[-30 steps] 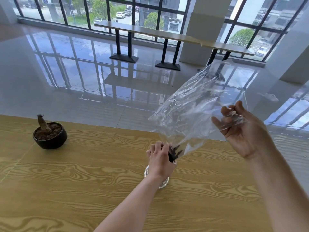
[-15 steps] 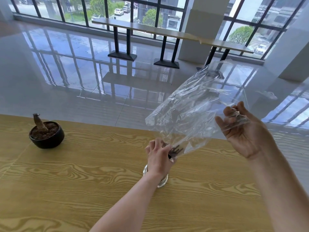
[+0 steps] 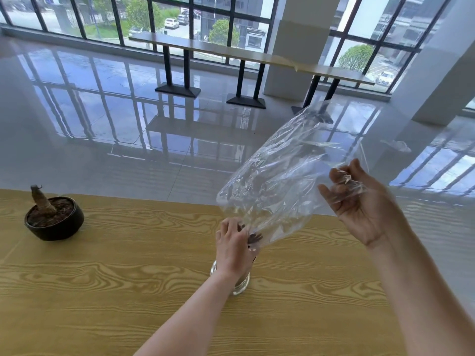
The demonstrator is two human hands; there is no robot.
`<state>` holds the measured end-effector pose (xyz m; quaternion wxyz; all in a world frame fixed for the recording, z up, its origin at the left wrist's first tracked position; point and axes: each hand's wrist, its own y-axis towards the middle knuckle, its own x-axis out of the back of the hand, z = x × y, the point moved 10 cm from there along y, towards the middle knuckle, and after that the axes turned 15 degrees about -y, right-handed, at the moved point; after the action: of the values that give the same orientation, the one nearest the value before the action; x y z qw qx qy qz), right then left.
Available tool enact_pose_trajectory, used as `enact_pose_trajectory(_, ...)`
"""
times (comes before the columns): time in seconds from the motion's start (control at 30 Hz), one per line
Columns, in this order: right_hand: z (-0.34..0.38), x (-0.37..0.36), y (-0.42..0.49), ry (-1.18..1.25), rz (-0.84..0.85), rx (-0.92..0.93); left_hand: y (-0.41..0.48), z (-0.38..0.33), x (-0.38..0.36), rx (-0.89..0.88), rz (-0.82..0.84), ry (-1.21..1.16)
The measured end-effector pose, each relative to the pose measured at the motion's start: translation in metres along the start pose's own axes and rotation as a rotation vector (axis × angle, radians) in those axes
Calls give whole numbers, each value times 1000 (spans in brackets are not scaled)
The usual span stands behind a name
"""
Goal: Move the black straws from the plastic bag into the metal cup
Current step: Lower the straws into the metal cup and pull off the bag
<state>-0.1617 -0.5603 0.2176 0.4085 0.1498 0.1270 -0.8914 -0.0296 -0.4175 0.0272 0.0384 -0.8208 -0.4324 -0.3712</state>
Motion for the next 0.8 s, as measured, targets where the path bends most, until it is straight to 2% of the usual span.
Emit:
enact_pose_trajectory(0.3,11,-2,-3,-90,-13,30,4,2,-5,-20,16,-22)
enact_pose_trajectory(0.6,60,-8,-16,-279,-77,192,6,0,-8,-17,29,-25)
enact_pose_trajectory(0.8,72,-9,-20,-241,-95,237,5,5,-4,-16,-16,-49)
